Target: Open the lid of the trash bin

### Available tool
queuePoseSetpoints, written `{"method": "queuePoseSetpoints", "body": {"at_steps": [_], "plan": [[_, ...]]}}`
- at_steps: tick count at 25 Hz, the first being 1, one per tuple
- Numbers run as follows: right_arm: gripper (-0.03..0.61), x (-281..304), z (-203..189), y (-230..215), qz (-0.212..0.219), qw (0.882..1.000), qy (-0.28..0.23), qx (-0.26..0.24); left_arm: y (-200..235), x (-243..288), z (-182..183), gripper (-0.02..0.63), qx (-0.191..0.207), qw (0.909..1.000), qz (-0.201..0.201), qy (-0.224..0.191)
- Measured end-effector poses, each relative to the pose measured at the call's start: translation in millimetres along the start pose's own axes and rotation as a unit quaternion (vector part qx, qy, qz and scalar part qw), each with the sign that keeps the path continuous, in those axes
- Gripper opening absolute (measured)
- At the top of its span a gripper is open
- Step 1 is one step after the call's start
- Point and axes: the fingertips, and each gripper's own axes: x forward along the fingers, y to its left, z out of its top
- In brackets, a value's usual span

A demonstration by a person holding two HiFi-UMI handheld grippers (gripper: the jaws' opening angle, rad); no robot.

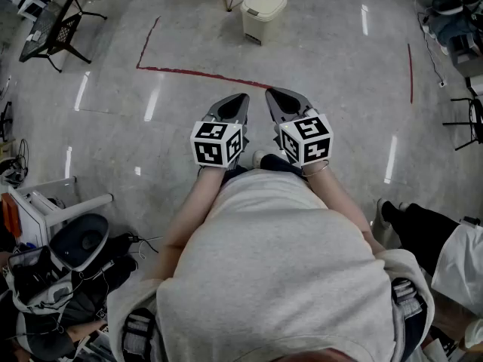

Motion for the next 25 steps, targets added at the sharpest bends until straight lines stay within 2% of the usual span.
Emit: {"method": "queuePoseSetpoints", "body": {"at_steps": [6, 12, 17, 21, 25], "plan": [[0.006, 1, -1, -4, 0.002, 1.0, 0.0, 0.0, 8, 4, 4, 0.009, -0.011, 0.9995, 0.027, -0.009], [0.006, -1, -3, -7, 0.023, 1.0, -0.001, 0.005, -1, 13, -3, 0.009, -0.018, 0.9997, 0.019, 0.0], [0.007, -2, 3, -22, 0.032, 0.999, -0.014, 0.014, -3, 23, 1, 0.009, -0.024, 0.9992, 0.033, -0.006], [0.007, -2, -3, -30, 0.038, 0.999, -0.01, 0.018, -5, 27, 0, 0.009, -0.034, 0.9984, 0.043, -0.015], [0.007, 5, -6, -40, 0.044, 0.999, -0.002, 0.03, -4, 37, 6, 0.009, -0.028, 0.9986, 0.042, -0.016]]}}
